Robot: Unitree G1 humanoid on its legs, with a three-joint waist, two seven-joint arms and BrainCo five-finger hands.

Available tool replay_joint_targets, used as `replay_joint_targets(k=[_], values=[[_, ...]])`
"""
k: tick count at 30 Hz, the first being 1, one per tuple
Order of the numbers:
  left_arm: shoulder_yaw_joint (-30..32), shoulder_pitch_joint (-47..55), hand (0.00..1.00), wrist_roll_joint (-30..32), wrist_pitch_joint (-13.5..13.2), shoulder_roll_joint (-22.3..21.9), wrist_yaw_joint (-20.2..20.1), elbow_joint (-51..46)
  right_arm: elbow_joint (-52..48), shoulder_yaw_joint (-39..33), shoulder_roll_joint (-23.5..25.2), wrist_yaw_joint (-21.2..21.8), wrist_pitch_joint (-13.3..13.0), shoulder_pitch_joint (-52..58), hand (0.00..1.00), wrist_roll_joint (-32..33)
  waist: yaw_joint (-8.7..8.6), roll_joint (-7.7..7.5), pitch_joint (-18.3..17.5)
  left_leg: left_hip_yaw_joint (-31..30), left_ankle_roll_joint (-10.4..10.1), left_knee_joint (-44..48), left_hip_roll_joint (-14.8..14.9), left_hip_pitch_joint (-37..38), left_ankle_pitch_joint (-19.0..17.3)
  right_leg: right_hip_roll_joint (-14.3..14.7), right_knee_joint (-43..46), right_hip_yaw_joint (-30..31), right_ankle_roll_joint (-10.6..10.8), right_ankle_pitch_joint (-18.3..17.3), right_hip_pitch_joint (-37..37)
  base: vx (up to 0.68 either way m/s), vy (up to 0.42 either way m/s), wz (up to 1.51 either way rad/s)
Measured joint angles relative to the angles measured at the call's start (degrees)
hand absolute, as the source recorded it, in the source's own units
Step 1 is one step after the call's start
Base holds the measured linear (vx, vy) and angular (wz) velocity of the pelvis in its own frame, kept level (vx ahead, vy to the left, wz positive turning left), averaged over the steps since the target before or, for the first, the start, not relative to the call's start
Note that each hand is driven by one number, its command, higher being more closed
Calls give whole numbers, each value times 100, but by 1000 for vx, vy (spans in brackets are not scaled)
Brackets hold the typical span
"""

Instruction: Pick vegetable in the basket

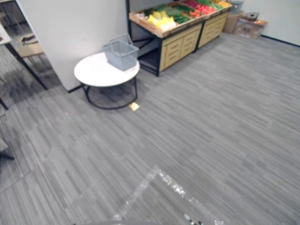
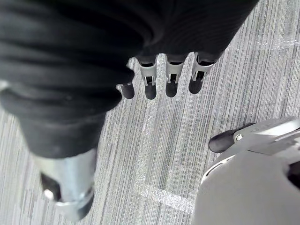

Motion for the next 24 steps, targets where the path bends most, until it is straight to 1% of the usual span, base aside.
replay_joint_targets(k=[1,2,3,4,5,6,7,8,9,10,11,12,13,14,15,16,17,18,20,21,22,23,24], values=[[-11,-10,0,0,-1,-4,3,-67,-51,14,0,1,1,3,0,-4,-1,6,39,0,0,0,1,0,0,0,11,0,0,0,-5,-36,-42,-5],[-34,-45,0,3,-10,-14,9,-124,-108,23,-9,3,0,-39,0,-7,1,75,105,28,1,2,27,-53,1,11,149,23,-18,-20,-130,-30,-27,-11],[-62,-62,0,3,-10,-24,15,-173,-114,23,-15,3,1,-97,0,-7,-1,73,119,62,3,2,45,-108,3,20,303,41,-78,-64,-266,-53,-36,-25],[-109,-161,0,3,-11,-13,33,-291,-148,30,-14,-3,1,-266,0,-25,3,104,230,144,25,13,62,-174,25,18,717,81,-124,-229,-533,-55,-29,-19],[-116,-293,0,3,-23,36,44,-354,-176,45,7,-4,2,-395,0,-58,-17,21,390,135,24,140,62,-310,24,-24,1078,76,-148,-381,-785,-72,-45,-11],[-118,-393,0,3,-26,59,51,-383,-194,46,20,-5,2,-438,0,-59,-20,0,476,124,21,183,62,-346,22,-40,1214,64,-165,-442,-858,-84,-79,6],[-112,-544,0,4,-47,61,67,-402,-203,45,33,-13,4,-483,0,-64,-19,-34,577,113,-3,259,72,-422,-1,-54,1403,39,-233,-551,-982,-57,-89,6],[-108,-596,0,7,-49,62,78,-397,-203,46,35,-17,4,-492,0,-72,-21,-47,618,116,-77,349,87,-444,-55,-62,1482,17,-250,-618,-1002,-35,-119,7],[-47,-647,0,10,-55,33,87,-402,-203,87,33,-21,5,-478,0,-82,-25,-72,673,118,-142,809,164,-595,-340,-78,1626,-7,-288,-790,-1007,12,-126,2],[74,-648,0,11,-64,-19,89,-425,-209,191,2,-33,4,-443,0,-96,-23,-67,682,168,-281,1577,340,-837,-662,-62,1784,-27,-385,-990,-999,38,-163,5],[197,-643,0,1,-65,-40,90,-448,-209,288,-17,-34,3,-425,0,-117,-21,-85,686,291,-310,2515,555,-1188,-789,-33,1853,-53,-456,-1095,-948,49,-160,4],[277,-640,0,-4,-65,-56,89,-482,-208,345,-24,-34,2,-427,0,-119,-23,-84,687,318,-294,3072,691,-1435,-787,-8,1849,-70,-491,-1116,-902,88,-181,2],[514,-635,0,-7,-68,-121,93,-559,-206,485,-114,-38,-1,-405,0,-121,-15,-13,740,300,-125,4180,1018,-1849,-679,108,1846,-76,-566,-1161,-767,125,-165,-7],[614,-631,0,-9,-67,-135,103,-566,-205,541,-165,-35,-1,-410,0,-134,-4,33,778,296,23,4616,1177,-1987,-580,177,1850,-47,-615,-1192,-677,144,-138,-22],[746,-565,0,-14,-60,-134,131,-556,-199,658,-216,-36,0,-461,0,-208,33,59,820,237,165,5298,1341,-2216,-369,254,1849,36,-664,-1230,-494,191,-80,-26],[796,-523,0,-40,-52,-143,145,-502,-195,705,-232,-49,3,-497,0,-305,25,41,853,19,83,5601,1278,-2398,-435,270,1839,77,-663,-1251,-365,243,-43,-28],[796,-498,0,-54,-21,-138,146,-493,-170,709,-258,-65,7,-564,0,-331,36,52,863,-185,-25,5527,1100,-2506,-613,226,1809,149,-685,-1267,-292,307,-19,-36],[774,-424,0,-57,17,-150,141,-481,-107,712,-337,-76,8,-709,0,-339,65,48,880,-307,-72,5221,855,-2658,-786,154,1707,284,-675,-1261,-221,272,11,-49],[716,-354,0,-60,39,-179,126,-316,-83,743,-358,-78,4,-881,0,-340,179,44,899,-320,-69,4379,596,-2846,-759,28,1494,484,-624,-1231,-69,270,39,-50],[675,-308,0,-90,56,-179,102,-253,-87,768,-356,-77,3,-954,0,-341,175,49,904,-337,-69,3812,524,-2945,-683,-12,1345,501,-602,-1219,46,341,54,-24],[594,-241,0,-95,53,-177,74,-232,-89,780,-347,-76,4,-1003,0,-341,181,72,910,-370,-129,2813,499,-3030,-376,-21,1103,507,-514,-1206,229,371,72,-13],[531,-199,0,-92,55,-179,49,-214,-121,841,-359,-74,-5,-1018,0,-341,222,151,935,-521,-259,1737,509,-3028,66,13,874,536,-453,-1226,434,469,130,-14],[498,-194,0,-88,56,-205,35,-212,-140,895,-360,-72,-9,-1019,0,-341,282,212,968,-614,-318,1426,560,-3062,184,47,785,581,-405,-1254,545,498,227,-26]])
